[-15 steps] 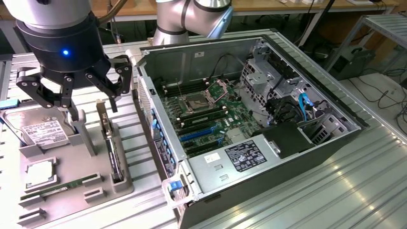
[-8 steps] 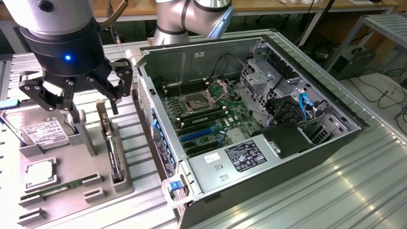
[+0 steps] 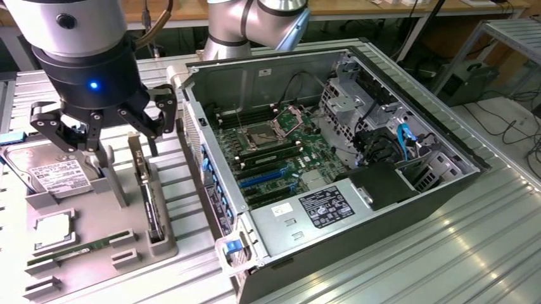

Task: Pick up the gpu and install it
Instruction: 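Pick up the gpu and move the gpu toward the slot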

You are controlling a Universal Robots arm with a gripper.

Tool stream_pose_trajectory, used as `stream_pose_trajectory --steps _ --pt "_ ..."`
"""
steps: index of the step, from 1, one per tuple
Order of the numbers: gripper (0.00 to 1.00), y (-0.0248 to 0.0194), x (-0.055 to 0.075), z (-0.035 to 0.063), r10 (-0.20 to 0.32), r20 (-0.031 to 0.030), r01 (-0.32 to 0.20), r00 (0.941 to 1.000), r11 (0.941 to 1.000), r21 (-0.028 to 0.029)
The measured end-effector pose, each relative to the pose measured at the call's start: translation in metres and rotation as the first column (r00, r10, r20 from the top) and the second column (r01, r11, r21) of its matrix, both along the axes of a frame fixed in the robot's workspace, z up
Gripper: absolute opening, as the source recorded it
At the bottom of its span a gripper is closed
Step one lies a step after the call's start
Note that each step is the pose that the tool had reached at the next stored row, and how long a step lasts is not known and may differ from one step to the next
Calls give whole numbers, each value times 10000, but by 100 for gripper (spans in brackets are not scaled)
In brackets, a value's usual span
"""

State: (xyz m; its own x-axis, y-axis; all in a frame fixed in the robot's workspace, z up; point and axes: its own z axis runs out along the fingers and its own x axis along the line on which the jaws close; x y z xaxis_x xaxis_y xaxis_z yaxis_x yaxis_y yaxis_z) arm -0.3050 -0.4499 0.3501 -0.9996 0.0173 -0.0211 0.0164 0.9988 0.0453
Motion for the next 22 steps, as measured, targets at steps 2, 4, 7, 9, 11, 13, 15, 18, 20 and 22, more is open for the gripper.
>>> stream_pose_trajectory --steps 2,4,7,9,11,13,15,18,20,22 --pt "66 0 0 -22 0 0 0 10000 10000 0" --pt "66 0 0 -49 0 -1 0 10000 10000 -1" --pt "66 0 2 -86 1 0 -1 10000 10000 -1" --pt "66 0 4 -105 3 0 -3 10000 10000 0" --pt "66 0 10 -119 4 -2 -4 10000 10000 -2" --pt "66 0 10 -135 3 1 -3 10000 10000 1" --pt "66 -2 10 -164 3 -1 -3 10000 10000 0" --pt "66 -10 10 -207 4 0 -4 10000 10000 0" --pt "66 -13 10 -231 3 -1 -3 10000 10000 0" --pt "66 -14 10 -250 3 -1 -3 10000 10000 0"
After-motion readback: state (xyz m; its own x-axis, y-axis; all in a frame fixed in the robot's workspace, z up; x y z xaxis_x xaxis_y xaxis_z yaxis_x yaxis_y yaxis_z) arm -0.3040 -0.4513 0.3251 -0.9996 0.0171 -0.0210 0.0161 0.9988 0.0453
